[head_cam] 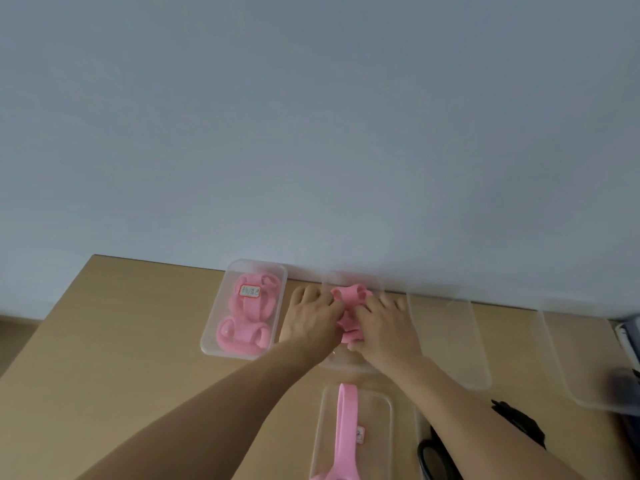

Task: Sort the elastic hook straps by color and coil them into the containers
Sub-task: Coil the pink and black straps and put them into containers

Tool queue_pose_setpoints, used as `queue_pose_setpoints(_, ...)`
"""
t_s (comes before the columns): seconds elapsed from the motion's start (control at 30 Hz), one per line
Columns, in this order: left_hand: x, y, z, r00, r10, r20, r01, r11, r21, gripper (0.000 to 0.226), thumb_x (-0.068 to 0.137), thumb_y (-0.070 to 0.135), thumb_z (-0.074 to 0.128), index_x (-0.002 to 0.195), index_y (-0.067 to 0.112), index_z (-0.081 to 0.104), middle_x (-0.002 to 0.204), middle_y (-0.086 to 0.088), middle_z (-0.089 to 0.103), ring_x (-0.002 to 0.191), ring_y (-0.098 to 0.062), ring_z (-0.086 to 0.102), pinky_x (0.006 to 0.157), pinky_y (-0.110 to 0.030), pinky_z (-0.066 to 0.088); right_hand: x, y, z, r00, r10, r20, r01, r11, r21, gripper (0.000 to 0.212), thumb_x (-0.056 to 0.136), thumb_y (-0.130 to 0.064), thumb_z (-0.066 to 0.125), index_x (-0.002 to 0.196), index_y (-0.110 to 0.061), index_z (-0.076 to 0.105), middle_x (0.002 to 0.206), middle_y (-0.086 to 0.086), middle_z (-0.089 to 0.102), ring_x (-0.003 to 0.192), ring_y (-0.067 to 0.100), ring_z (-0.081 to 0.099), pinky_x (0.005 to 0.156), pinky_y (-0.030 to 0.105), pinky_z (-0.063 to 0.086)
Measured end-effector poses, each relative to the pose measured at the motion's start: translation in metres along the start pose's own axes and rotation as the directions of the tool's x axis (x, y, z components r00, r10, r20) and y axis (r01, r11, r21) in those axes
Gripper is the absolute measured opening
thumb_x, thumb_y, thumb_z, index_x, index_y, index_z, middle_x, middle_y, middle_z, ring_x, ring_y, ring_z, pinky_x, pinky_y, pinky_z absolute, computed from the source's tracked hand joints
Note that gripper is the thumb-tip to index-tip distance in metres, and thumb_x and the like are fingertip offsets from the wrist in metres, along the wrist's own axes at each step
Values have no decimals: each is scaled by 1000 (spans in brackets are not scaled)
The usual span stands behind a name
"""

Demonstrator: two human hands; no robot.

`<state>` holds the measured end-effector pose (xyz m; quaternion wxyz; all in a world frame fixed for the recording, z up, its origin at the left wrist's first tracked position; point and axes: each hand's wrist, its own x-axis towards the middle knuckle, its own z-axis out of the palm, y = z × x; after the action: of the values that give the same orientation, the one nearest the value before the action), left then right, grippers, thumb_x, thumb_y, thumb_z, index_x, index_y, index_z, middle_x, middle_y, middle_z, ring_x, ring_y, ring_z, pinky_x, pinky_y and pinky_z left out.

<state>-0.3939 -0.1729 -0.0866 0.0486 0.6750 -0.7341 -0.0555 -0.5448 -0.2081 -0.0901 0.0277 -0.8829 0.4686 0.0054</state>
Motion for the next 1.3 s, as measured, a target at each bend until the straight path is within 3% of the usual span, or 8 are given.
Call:
queue_pose_setpoints(0.1,1,-3,7,999,-35,37,35,999,1,35,86,37,56,118,22,61,112,5,63,113,-25,47,102,-35,25,-4,7,-3,995,-23,-93,31,996,87,25,74,-39,78,95,-27,70,103,-5,70,91,24,62,77,40,45)
queue_pose_setpoints(0.2,2,-2,7,998,-53,16,53,997,-50,29,89,40,53,110,24,63,109,4,64,112,-24,47,102,-34,26,-6,13,-3,987,-62,-150,68,997,34,13,70,-24,81,77,-26,70,85,-9,69,80,22,59,69,37,45)
queue_pose_setpoints(0.37,1,0,9,994,-110,-10,109,990,-94,24,91,39,54,108,25,62,111,6,64,113,-22,47,102,-33,27,-2,12,-3,989,-74,-128,80,996,43,7,73,-28,77,76,-24,72,95,-5,72,85,24,62,73,39,45)
queue_pose_setpoints(0.6,-5,5,9,983,-174,-67,165,980,-113,27,86,36,55,108,24,64,117,5,57,120,-22,42,103,-36,28,-5,20,1,991,-111,-78,116,992,52,23,89,-38,53,105,-27,66,119,-8,64,109,22,52,91,37,36)
queue_pose_setpoints(0.7,-7,6,7,979,-182,-94,168,975,-143,30,86,37,55,111,25,64,119,5,57,120,-22,42,103,-35,30,-4,19,-2,990,-115,-84,123,988,92,32,89,-37,55,118,-24,62,129,-4,60,115,24,51,95,40,37)
queue_pose_setpoints(1.0,-53,9,-16,965,-230,-129,173,921,-348,30,90,28,61,118,18,63,124,1,56,120,-20,45,95,-29,36,-46,3,-34,953,-70,-295,167,933,317,31,81,-21,72,111,-18,69,106,1,66,93,26,62,75,34,49)
queue_pose_setpoints(1.1,-80,8,-19,980,-177,-89,130,914,-385,30,90,23,58,120,19,63,124,3,57,119,-17,48,94,-23,33,-71,-12,-34,983,15,-183,64,905,420,25,89,-28,63,113,-23,65,103,-6,62,87,14,58,66,21,39)
queue_pose_setpoints(1.3,-128,8,-16,995,-36,97,81,853,-516,31,89,12,59,119,10,64,118,-6,61,106,-22,58,94,-30,45,-127,-49,-16,938,205,279,-305,871,384,24,93,-38,54,112,-23,58,105,-5,61,88,12,55,75,27,45)
